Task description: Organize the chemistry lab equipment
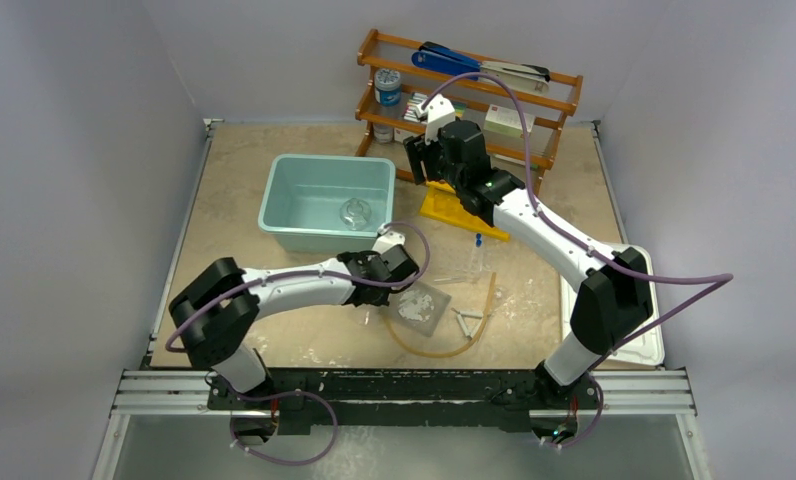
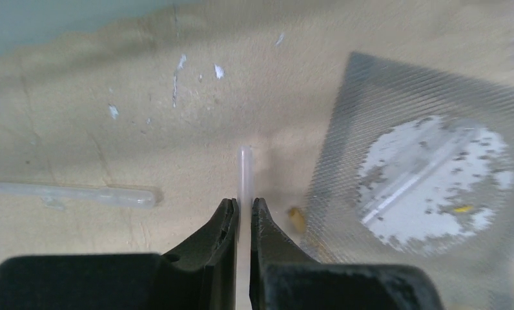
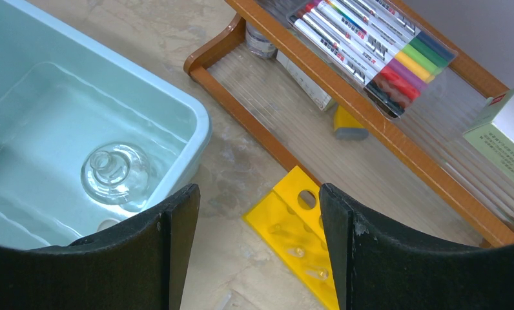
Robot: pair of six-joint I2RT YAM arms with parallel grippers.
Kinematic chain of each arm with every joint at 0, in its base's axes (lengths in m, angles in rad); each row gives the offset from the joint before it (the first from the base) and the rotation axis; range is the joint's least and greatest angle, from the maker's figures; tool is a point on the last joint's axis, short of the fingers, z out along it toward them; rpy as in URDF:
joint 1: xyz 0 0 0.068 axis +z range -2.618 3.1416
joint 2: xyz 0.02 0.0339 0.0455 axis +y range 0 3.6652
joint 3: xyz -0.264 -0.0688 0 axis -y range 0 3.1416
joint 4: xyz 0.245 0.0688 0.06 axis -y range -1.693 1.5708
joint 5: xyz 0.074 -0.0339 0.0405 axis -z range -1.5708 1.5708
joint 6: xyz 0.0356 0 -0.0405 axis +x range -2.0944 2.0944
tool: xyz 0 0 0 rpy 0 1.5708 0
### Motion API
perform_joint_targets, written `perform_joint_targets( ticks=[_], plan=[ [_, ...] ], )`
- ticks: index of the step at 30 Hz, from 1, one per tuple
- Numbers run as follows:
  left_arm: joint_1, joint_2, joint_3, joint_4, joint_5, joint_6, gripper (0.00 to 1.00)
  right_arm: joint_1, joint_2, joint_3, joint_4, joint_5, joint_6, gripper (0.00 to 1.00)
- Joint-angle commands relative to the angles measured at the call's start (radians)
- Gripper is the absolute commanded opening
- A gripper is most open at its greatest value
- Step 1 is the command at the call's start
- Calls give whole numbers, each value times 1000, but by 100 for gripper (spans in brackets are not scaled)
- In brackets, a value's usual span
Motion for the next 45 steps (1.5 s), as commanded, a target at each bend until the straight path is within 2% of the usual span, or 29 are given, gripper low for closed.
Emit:
perform_joint_targets(
  ticks=[1,5,9,14,18,23,26,29,32,40,45],
  plan=[
    [8,-140,130,-40,23,57,0,-4,-37,3,45,-3,3,71],
    [8,-227,232,-47,102,105,0,-4,-42,1,47,-3,4,71],
    [41,-253,378,-127,54,155,0,-4,-50,2,47,-6,7,71],
    [208,-226,595,-258,1,232,0,-4,-61,-12,55,-31,18,70],
    [418,-191,675,-264,23,208,0,-4,-62,-43,81,-86,56,70],
    [547,-217,572,-94,8,92,0,-2,-56,-89,143,-131,92,68],
    [614,-171,530,-30,-5,48,0,-3,-52,-95,146,-154,105,67],
    [667,-94,504,43,40,36,0,-2,-53,-104,144,-176,109,67],
    [684,-20,504,63,53,25,0,-2,-64,-122,139,-172,109,67],
    [733,70,358,175,44,-4,0,-2,-78,-160,137,-173,116,67],
    [753,130,324,224,44,6,0,-3,-87,-170,124,-172,128,67]
  ],
)
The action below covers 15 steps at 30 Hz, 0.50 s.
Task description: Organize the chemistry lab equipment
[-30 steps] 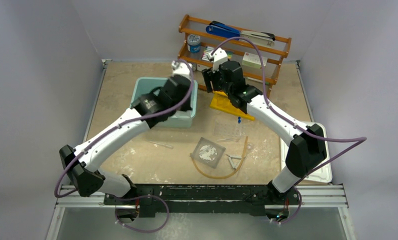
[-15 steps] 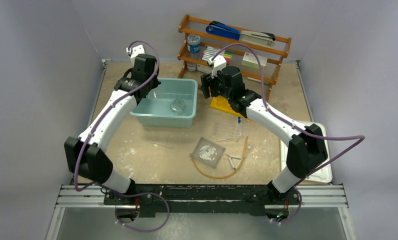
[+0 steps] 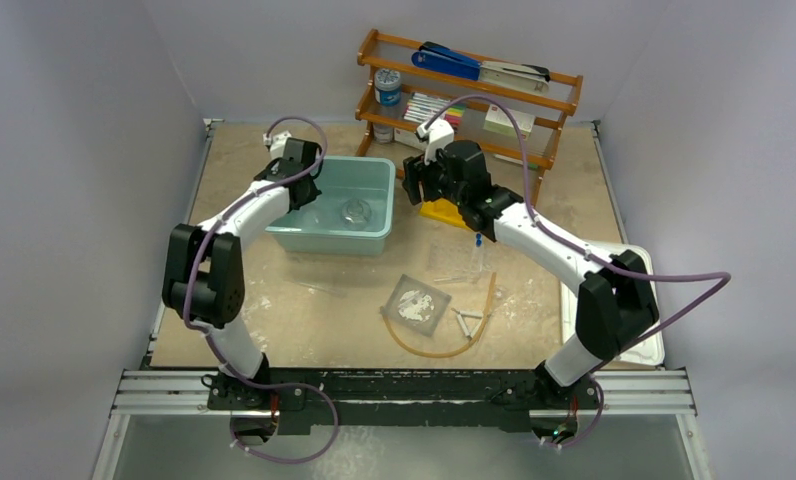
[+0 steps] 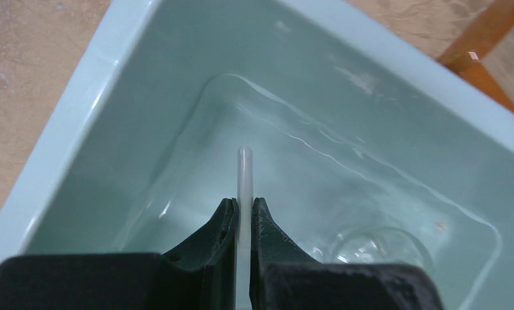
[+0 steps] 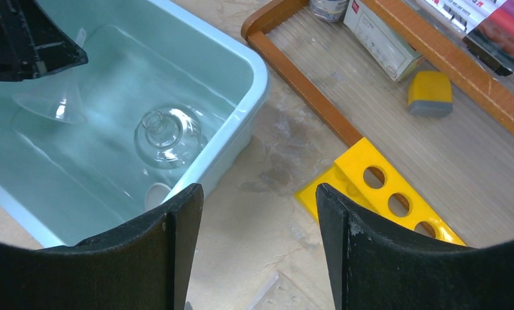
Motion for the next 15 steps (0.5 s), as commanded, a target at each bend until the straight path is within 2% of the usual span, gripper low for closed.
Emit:
perform_joint_targets(
  ticks=[1,5,7,10,12,15],
  plan=[
    [21,41,-5,95,-4,-6,0,-3,-55,-5,16,-17,27,67],
    [28,67,-5,96,-8,1,6,-3,-69,-21,-19,-4,31,68],
    [29,66,-7,100,-17,2,16,-2,-73,-32,-34,4,35,69],
    [29,47,-1,98,-39,-3,40,-3,-74,-56,-38,13,43,69],
    [29,18,16,82,-50,-7,50,-2,-65,-61,-33,19,53,69],
    [29,-44,39,59,-73,-2,57,-2,-45,-41,-55,13,65,69]
  ],
)
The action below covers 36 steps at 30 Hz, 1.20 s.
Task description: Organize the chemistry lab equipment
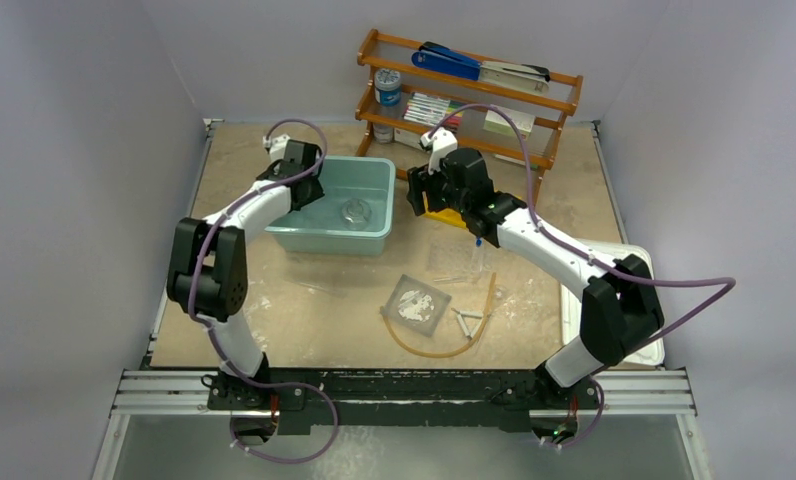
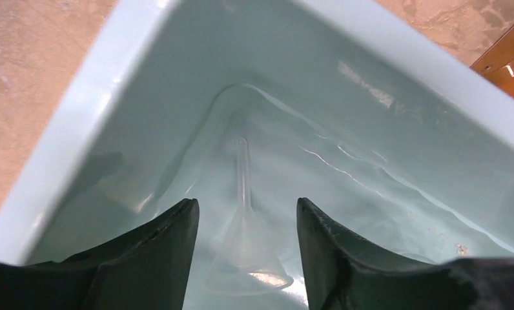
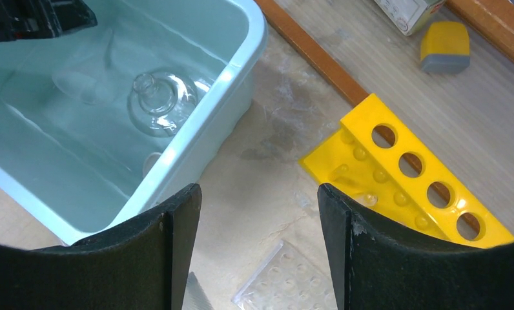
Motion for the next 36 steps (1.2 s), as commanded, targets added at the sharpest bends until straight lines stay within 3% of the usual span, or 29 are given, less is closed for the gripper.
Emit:
perform_joint_targets(
  ticks=[1,6,10,16,20,25,31,36],
  plan=[
    [4,-145,47,9,-60,2,58,-3,-6,28,-10,8,32,70],
    [-40,-333,-6,23,-74,52,60,-3,-18,28,-27,34,28,69],
    [-168,-470,-75,10,-148,111,61,-1,-41,-11,-68,58,39,68],
    [-245,-620,-267,35,-86,84,61,40,-133,-178,-105,73,151,47],
    [-262,-705,-419,111,1,76,55,151,-173,-277,-135,170,221,43],
    [-321,-753,-491,78,21,39,49,231,-166,-333,-75,123,281,45],
    [-337,-872,-548,33,-64,-86,51,412,-79,-261,8,179,206,54],
    [-337,-896,-496,4,-83,-86,54,447,-38,-226,83,140,132,58]
  ],
)
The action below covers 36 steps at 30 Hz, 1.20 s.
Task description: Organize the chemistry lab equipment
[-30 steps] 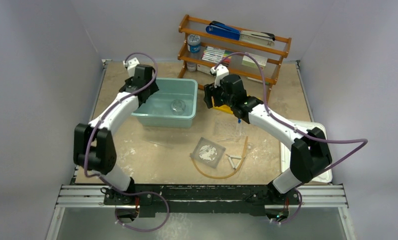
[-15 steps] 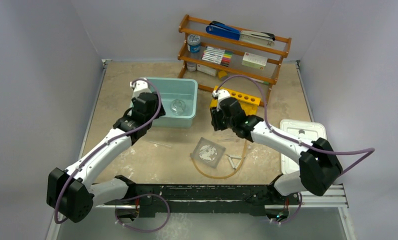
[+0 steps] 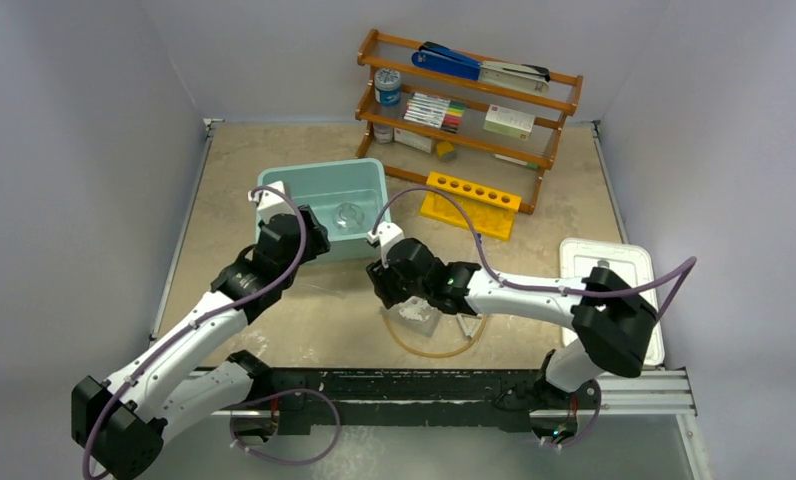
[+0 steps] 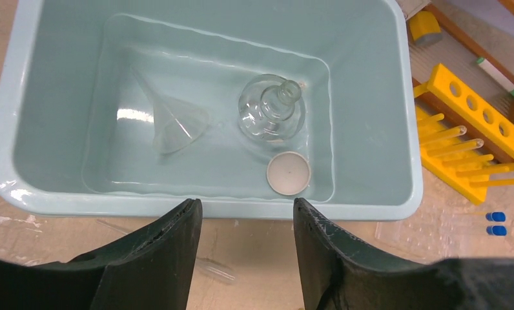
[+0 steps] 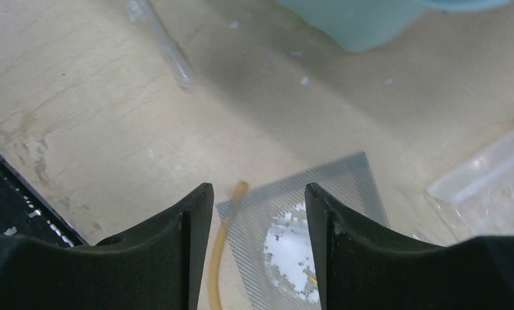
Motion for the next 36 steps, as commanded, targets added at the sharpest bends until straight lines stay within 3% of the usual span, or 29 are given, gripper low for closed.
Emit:
perform_joint_targets(
  ticks=[1,6,13,20,32,36],
  plan=[
    [0,-8,65,-22,-40,-34,54,9,7,48,138,-31,-84,59],
    [0,-48,133,-88,-100,-37,56,20,103,92,258,-136,-151,64],
    [0,-198,154,-306,-372,-145,63,21,276,205,320,-230,-271,64],
    [0,-256,150,-408,-438,-183,66,23,374,244,343,-247,-310,64],
    [0,-292,133,-462,-500,-187,66,70,461,283,344,-229,-337,53],
    [0,-302,131,-480,-510,-191,66,95,478,281,331,-192,-335,44]
  ],
)
